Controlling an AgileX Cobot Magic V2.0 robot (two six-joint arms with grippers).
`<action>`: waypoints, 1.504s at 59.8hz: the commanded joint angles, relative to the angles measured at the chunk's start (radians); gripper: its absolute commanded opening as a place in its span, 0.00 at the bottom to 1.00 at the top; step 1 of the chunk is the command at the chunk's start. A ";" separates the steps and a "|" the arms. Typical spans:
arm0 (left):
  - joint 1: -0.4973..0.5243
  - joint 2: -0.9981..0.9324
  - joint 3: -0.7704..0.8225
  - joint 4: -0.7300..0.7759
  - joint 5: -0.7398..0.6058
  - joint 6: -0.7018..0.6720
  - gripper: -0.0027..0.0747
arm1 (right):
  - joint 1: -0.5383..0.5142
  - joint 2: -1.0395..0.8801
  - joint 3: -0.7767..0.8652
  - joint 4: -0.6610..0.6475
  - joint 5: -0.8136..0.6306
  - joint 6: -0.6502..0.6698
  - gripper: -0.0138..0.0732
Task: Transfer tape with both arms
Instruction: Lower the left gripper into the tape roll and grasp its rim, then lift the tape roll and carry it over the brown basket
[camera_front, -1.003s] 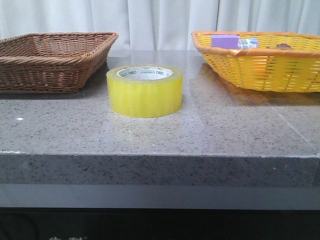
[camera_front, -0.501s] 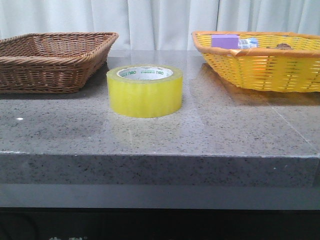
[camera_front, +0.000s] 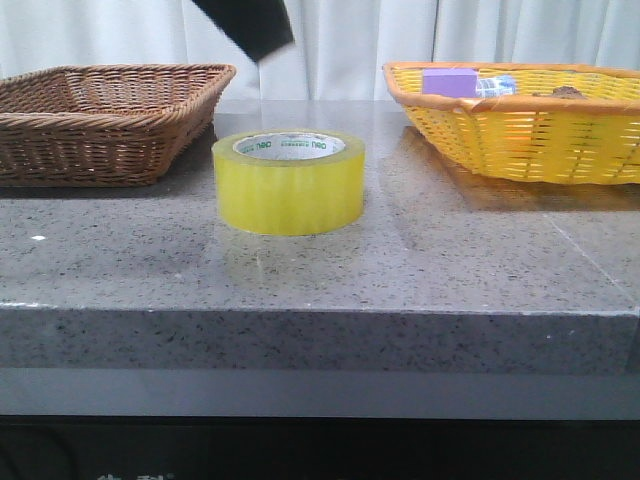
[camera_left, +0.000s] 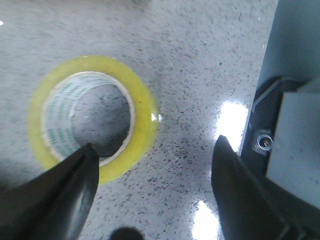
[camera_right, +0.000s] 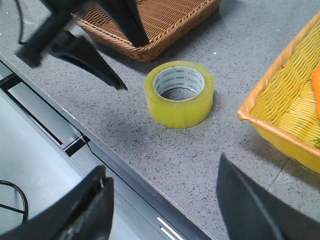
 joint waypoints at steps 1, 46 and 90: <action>-0.013 0.029 -0.075 -0.021 0.022 0.016 0.64 | -0.002 -0.001 -0.025 0.018 -0.072 0.001 0.70; -0.016 0.279 -0.171 0.081 0.063 0.024 0.58 | -0.002 -0.001 -0.025 0.018 -0.072 0.001 0.70; -0.016 0.285 -0.191 0.088 0.068 0.020 0.09 | -0.002 -0.001 -0.025 0.018 -0.072 0.001 0.70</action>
